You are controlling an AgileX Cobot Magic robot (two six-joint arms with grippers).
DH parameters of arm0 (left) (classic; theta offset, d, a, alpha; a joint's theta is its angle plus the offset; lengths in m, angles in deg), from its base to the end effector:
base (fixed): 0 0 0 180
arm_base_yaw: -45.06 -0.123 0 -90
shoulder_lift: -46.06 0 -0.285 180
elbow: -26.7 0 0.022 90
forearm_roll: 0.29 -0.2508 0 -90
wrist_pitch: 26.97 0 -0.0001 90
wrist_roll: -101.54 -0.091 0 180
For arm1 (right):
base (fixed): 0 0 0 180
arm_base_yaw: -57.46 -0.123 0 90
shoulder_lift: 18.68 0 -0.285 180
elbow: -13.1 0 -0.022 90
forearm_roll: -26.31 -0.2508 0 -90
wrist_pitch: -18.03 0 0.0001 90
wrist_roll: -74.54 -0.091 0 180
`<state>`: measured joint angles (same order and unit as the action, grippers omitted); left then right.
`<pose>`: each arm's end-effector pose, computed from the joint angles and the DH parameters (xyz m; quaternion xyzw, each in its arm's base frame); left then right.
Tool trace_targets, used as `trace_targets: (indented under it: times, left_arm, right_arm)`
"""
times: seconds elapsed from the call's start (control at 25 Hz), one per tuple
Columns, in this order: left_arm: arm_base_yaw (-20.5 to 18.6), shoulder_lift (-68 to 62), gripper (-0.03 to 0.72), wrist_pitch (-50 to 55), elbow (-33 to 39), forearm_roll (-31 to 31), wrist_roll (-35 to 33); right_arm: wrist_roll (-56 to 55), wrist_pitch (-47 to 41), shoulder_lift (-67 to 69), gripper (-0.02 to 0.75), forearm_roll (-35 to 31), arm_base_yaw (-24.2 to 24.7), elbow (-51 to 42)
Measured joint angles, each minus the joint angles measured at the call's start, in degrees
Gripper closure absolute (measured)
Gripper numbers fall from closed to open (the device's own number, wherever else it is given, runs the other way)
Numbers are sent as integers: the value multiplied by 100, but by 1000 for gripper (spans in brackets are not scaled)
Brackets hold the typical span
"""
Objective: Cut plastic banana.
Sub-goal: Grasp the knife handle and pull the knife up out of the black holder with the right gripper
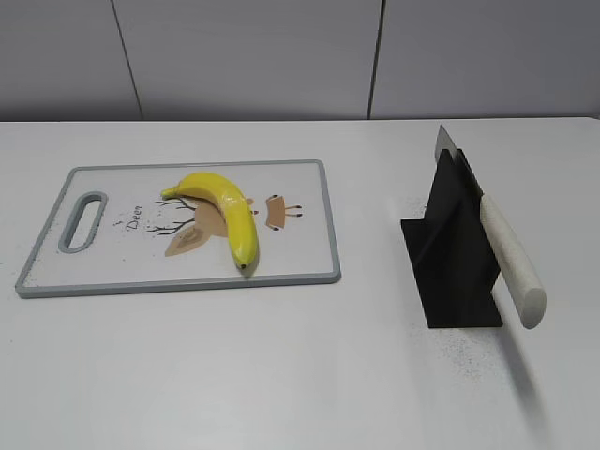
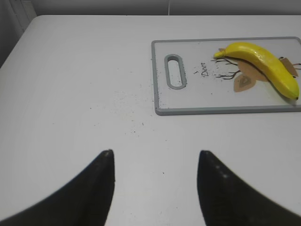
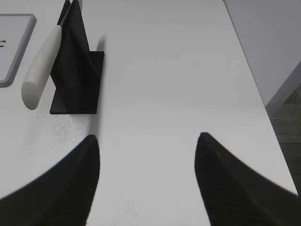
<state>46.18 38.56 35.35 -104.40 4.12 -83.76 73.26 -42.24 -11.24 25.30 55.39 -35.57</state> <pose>-0.0063 -0.0061 0.2737 0.0501 0.8583 -0.0198 0.5103 -0.0053 0.0012 0.2775 -0.0062 0.8497 0.0242 0.5266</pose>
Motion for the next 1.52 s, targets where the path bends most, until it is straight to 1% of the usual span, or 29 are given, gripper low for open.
trace_targets:
  times: [1.24, 1.36, 1.52]
  left_arm:
    - [0, 0, 144, 0, 0, 0, -4]
    - [0, 0, 144, 0, 0, 0, 6]
    - [0, 0, 144, 0, 0, 0, 10]
  right_arm:
    - [2, 0, 0, 233, 6, 0, 0]
    - [183, 28, 11, 234, 11, 0, 29]
    - [295, 95, 634, 208, 6, 0, 337]
